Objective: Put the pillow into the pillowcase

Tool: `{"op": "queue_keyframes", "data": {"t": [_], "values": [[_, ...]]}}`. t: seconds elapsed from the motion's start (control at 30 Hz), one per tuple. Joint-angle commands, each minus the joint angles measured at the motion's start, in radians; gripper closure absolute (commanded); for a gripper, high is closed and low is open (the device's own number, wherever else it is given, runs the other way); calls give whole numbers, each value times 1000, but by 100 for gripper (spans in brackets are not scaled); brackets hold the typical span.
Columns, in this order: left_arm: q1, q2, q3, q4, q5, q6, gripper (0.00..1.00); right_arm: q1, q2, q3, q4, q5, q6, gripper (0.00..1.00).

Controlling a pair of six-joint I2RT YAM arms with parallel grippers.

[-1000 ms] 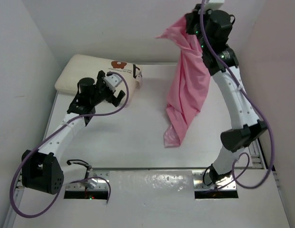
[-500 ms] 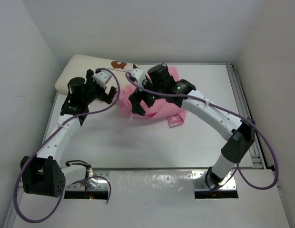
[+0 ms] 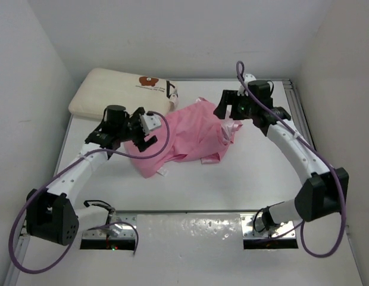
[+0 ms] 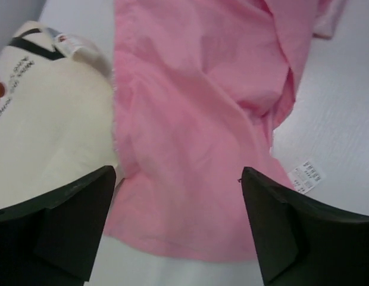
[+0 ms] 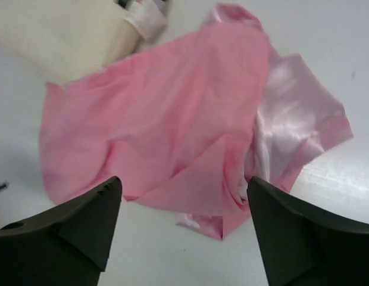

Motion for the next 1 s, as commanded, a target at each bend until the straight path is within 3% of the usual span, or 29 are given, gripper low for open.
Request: {"op": "queue_keyframes", "data": {"t": [0.0, 0.07, 0.33, 0.43, 0.47, 0.5, 0.53, 0.57, 0.6, 0.63, 0.67, 0.77, 0.93, 0.97], "values": [[-64, 40, -15, 7, -23, 88, 12, -44, 96, -77, 5, 70, 124, 14], [-91, 63, -27, 39, -31, 79, 0, -65, 142, -114, 36, 47, 158, 11], [-216, 170, -243, 299, -164, 65, 0, -19, 292, -211, 154, -33, 242, 13], [-239, 195, -285, 323, -166, 62, 2, -29, 329, -277, 252, -85, 315, 36], [-242, 204, -292, 363, -160, 60, 11, -33, 342, -278, 275, -94, 327, 63], [-246, 204, -307, 368, -155, 60, 44, -47, 360, -277, 278, -100, 348, 79], [-252, 203, -312, 371, -143, 60, 58, -61, 363, -272, 280, -93, 359, 93], [-257, 197, -315, 378, -140, 56, 71, -84, 363, -272, 277, -84, 367, 100], [-265, 194, -317, 381, -137, 51, 87, -101, 340, -274, 278, -73, 375, 100], [-266, 184, -312, 383, -132, 34, 95, -116, 322, -277, 280, -50, 370, 100], [-271, 178, -305, 382, -132, 23, 100, -131, 296, -280, 278, -36, 367, 100], [-271, 151, -248, 363, -108, -27, 100, -193, 152, -258, 225, 59, 309, 100], [-271, 122, -96, 268, -16, -128, 100, -213, -93, -79, 48, 195, 42, 100], [-272, 118, -49, 254, 6, -141, 90, -213, -118, -53, 36, 191, 4, 100]]}}
